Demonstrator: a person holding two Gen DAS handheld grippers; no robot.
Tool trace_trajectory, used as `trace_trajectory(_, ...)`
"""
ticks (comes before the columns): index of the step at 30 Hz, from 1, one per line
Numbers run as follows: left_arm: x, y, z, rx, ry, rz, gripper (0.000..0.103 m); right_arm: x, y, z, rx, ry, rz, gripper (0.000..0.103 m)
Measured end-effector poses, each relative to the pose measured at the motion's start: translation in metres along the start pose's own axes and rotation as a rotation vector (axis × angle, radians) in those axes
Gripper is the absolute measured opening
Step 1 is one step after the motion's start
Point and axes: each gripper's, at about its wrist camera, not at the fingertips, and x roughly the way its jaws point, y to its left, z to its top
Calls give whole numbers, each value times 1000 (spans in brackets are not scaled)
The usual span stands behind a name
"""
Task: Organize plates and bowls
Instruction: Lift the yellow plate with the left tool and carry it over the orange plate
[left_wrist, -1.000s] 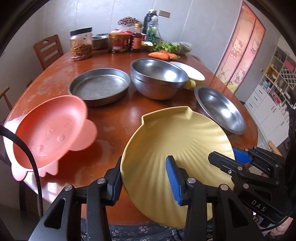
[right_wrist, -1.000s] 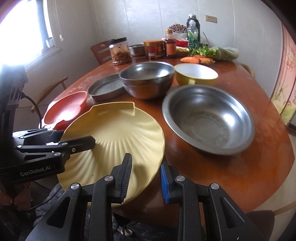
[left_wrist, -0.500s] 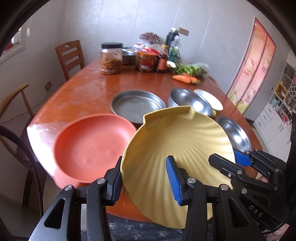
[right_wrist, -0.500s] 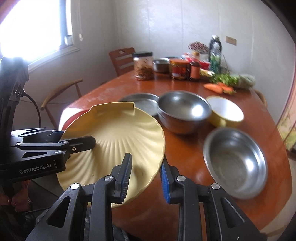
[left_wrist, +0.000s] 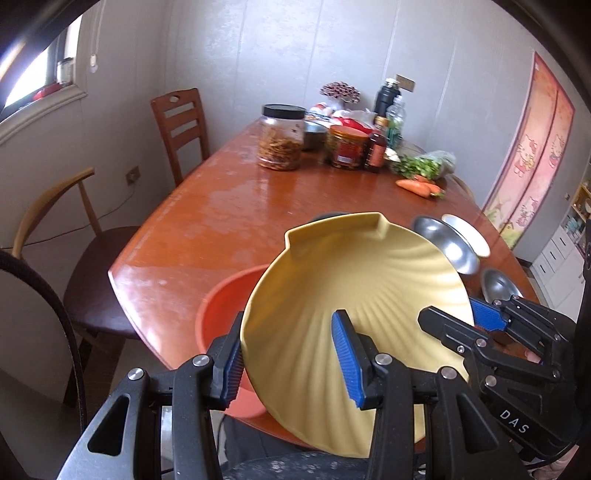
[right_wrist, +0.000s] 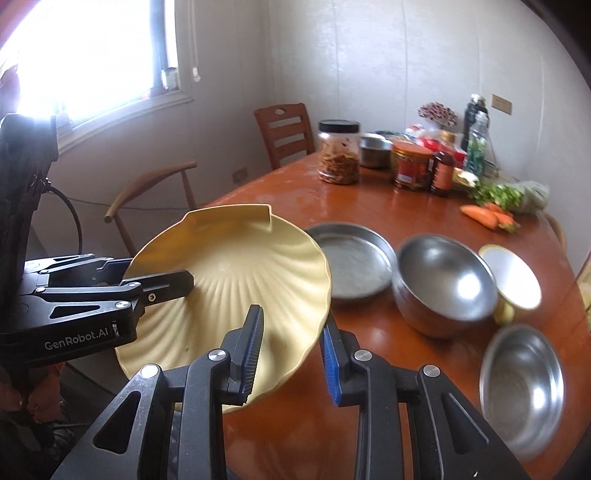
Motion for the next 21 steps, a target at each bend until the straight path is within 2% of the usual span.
trace_trajectory(10, 12, 34, 10, -35, -1, 35, 45, 34, 23, 20, -26, 7, 26, 32)
trace_trajectory(21, 40, 40, 3, -50, 39, 42, 46, 59, 26, 7, -25, 59, 8, 32)
